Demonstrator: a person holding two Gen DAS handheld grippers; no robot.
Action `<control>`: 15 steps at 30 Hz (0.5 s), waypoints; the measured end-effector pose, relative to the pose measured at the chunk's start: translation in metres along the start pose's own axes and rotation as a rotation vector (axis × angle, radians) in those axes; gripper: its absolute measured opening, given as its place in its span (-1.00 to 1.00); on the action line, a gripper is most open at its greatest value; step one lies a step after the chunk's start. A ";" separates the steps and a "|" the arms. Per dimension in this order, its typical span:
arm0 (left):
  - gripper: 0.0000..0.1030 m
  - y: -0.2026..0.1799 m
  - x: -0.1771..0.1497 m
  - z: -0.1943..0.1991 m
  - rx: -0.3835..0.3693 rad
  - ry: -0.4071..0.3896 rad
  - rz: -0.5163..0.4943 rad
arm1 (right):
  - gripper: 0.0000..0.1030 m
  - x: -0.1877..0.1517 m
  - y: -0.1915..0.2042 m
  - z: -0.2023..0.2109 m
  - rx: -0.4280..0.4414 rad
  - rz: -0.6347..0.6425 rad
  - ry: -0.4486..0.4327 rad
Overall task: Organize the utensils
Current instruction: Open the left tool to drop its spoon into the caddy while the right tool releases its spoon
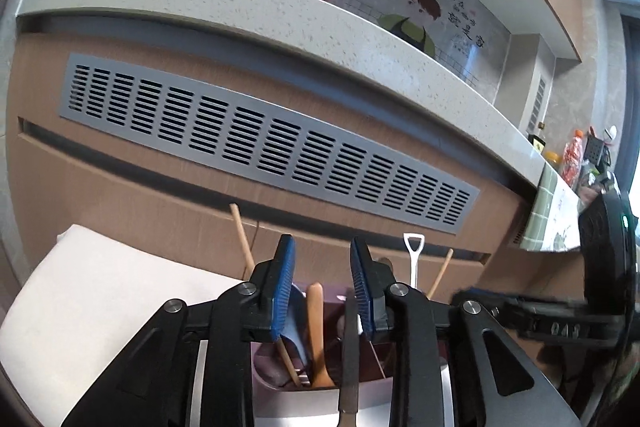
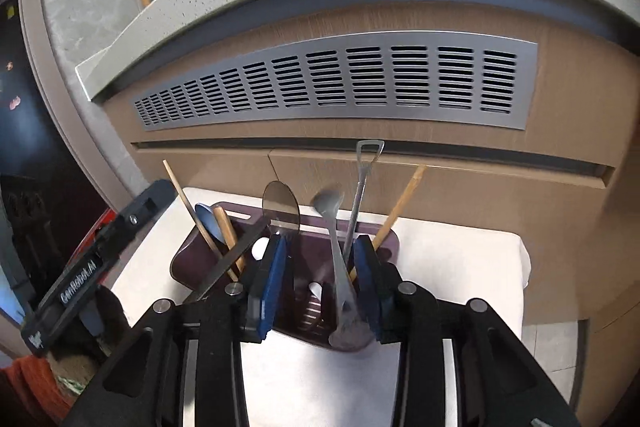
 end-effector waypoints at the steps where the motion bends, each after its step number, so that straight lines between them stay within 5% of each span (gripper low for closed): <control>1: -0.42 0.002 0.003 0.003 -0.001 -0.005 0.016 | -0.33 -0.003 -0.004 0.004 -0.011 -0.011 -0.008; 6: -0.41 0.002 0.017 0.021 0.013 -0.035 0.003 | -0.33 -0.018 0.000 0.029 -0.041 0.031 -0.052; 15: -0.41 -0.018 0.001 0.075 0.003 0.033 -0.083 | -0.33 -0.043 0.013 0.076 -0.012 0.030 -0.125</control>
Point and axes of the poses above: each gripper's, at about its wrist camera, not at the fingertips, and z roughly against the way its jaws point, y to its left, x to its top, the point moved 10 cm from there along -z, roughly the way its jaws point, and after that the axes turned 7 degrees about -z, right-handed, at the moved point
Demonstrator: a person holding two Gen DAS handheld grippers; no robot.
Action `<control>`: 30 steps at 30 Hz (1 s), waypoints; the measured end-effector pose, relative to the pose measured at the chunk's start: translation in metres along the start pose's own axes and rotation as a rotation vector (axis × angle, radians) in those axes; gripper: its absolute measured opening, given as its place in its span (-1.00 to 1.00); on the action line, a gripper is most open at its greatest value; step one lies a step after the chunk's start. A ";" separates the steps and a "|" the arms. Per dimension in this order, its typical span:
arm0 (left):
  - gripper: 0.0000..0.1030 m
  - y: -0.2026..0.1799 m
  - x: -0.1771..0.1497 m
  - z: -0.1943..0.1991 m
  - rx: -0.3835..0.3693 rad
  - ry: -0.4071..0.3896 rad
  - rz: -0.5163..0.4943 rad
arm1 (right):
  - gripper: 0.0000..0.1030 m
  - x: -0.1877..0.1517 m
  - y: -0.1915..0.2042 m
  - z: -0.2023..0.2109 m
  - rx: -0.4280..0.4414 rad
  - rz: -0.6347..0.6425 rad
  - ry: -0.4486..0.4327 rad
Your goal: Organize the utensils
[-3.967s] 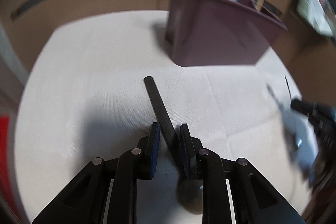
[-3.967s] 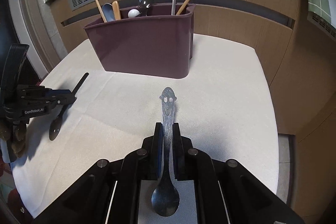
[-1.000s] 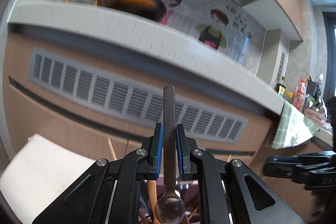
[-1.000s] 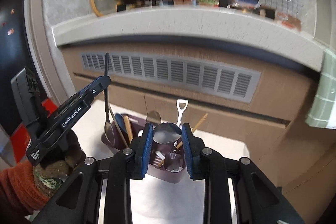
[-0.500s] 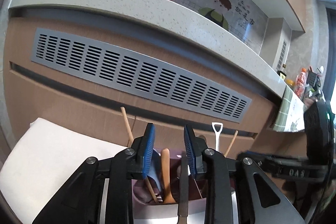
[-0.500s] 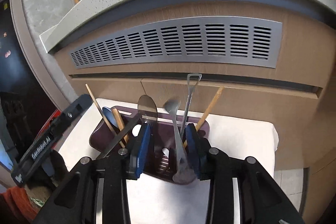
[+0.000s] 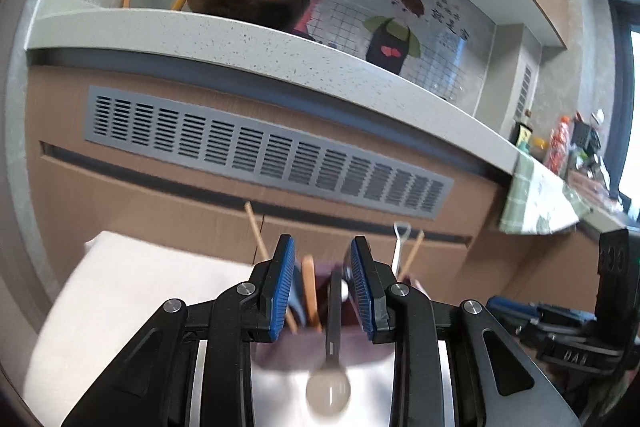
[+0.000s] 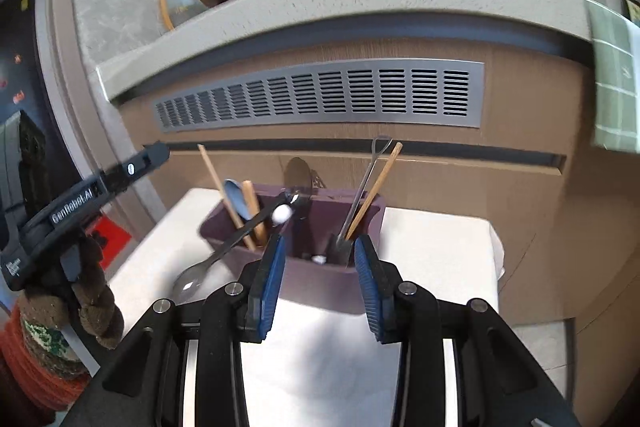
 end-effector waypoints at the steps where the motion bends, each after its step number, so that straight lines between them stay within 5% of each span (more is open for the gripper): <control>1: -0.40 -0.004 -0.009 0.012 0.005 0.014 -0.019 | -0.33 -0.009 0.002 0.009 0.013 -0.011 -0.010; 11: -0.31 -0.033 -0.102 0.093 0.116 0.226 -0.176 | -0.32 -0.096 0.028 0.061 -0.009 -0.052 -0.026; 18: -0.31 -0.038 -0.114 0.134 0.206 0.193 -0.187 | -0.32 -0.142 0.051 0.092 -0.080 0.009 -0.079; 30: -0.31 -0.044 -0.114 0.145 0.202 0.196 -0.204 | -0.32 -0.141 0.058 0.112 -0.108 0.044 -0.137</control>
Point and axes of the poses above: each gripper's, at about its wrist camera, not at the fingertips, and z roughly against the way its jaws point, y to its left, x to its top, the point moved 10 cm from there along -z, roughly the way its jaws point, and after that the axes turned 7 degrees about -z, right-handed, at the moved point
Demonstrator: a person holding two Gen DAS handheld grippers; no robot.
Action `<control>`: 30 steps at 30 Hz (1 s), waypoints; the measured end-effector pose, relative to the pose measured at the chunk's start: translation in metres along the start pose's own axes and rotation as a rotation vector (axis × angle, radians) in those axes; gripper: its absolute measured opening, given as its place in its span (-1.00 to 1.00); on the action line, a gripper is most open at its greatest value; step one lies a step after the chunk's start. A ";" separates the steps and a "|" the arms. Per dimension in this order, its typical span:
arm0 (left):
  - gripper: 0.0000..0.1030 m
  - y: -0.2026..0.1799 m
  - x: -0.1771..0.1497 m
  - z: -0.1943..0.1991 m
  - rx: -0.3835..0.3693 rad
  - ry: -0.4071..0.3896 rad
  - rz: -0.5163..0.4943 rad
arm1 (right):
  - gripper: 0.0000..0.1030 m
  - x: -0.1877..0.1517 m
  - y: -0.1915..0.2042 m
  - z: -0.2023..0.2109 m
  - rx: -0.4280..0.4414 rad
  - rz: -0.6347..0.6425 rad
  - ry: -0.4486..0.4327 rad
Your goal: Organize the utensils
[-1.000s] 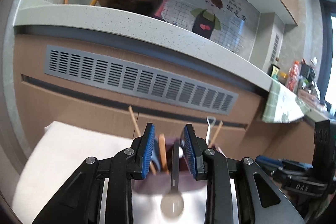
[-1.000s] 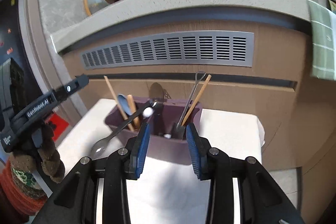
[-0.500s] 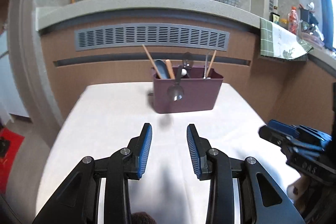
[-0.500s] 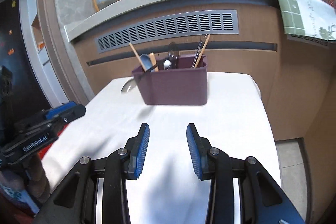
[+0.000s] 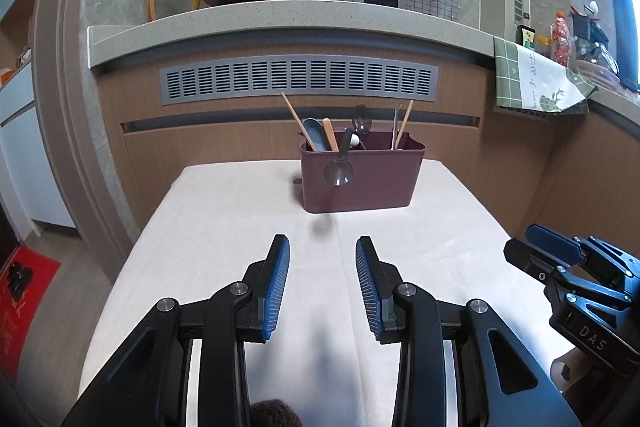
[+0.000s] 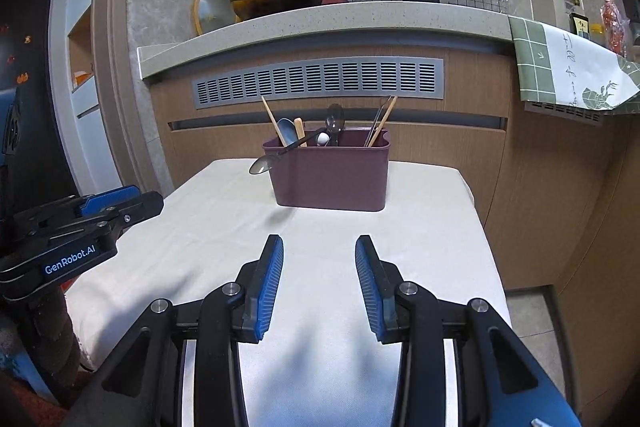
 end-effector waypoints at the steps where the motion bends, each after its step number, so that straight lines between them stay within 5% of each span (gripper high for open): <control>1: -0.31 0.000 -0.001 0.000 -0.003 0.003 0.000 | -0.32 0.000 -0.001 -0.001 -0.001 -0.002 0.003; 30: -0.31 -0.003 -0.010 -0.009 -0.023 0.039 -0.002 | -0.29 -0.002 -0.010 -0.004 -0.019 0.000 0.010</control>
Point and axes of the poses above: each gripper's, at about its wrist camera, not at the fingertips, and z roughly against the way its jaws point, y to its left, x to its top, the point moved 10 cm from there along -z, roughly the way its jaws point, and after that the axes turned 7 degrees about -z, right-handed, at the moved point
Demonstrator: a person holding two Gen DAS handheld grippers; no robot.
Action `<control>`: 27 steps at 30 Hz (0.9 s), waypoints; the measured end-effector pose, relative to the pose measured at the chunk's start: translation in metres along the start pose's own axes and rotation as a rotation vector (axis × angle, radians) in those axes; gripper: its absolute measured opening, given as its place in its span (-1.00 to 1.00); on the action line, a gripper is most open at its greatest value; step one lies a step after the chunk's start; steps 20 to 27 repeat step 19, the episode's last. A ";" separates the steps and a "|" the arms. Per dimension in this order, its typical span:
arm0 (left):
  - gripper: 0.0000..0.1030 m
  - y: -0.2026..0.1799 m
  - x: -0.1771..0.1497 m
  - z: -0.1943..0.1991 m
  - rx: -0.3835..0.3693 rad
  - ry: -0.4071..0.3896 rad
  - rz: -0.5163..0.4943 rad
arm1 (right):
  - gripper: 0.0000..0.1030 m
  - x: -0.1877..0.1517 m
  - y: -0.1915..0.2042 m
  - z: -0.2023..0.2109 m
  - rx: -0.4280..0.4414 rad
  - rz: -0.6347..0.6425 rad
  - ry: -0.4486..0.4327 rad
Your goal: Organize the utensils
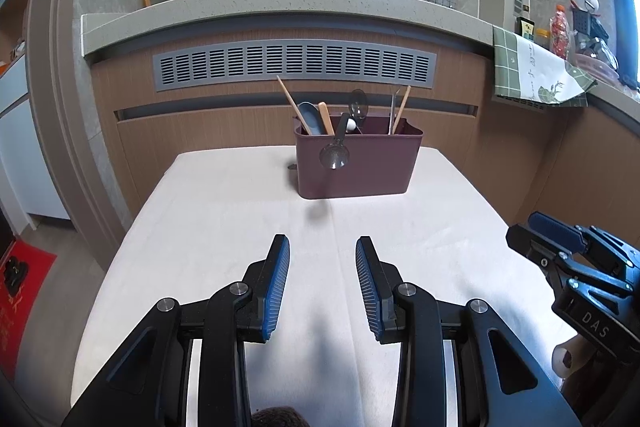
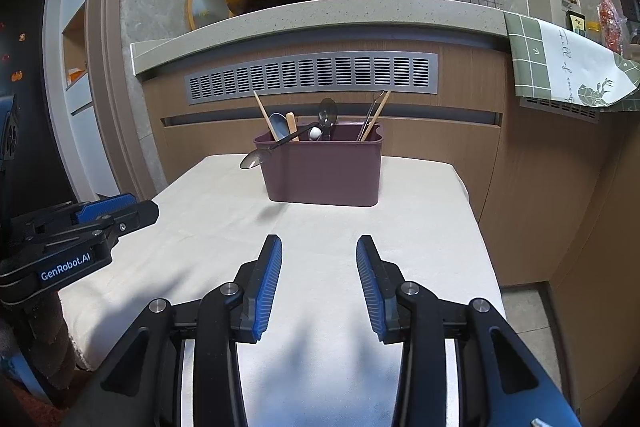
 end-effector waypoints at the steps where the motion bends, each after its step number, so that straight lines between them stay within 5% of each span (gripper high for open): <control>1: -0.31 0.000 0.000 -0.001 -0.002 0.002 -0.003 | -0.29 0.000 -0.001 0.000 -0.002 -0.001 -0.001; 27: -0.31 0.002 -0.001 -0.002 -0.006 0.008 0.008 | -0.29 0.010 -0.011 0.003 -0.027 -0.008 -0.025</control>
Point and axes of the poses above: each gripper's, at about its wrist camera, not at the fingertips, and z roughly against the way its jaws point, y to its left, x to its top, the point moved 10 cm from there along -z, roughly the way its jaws point, and after that the axes turned 7 degrees about -z, right-handed, at the moved point
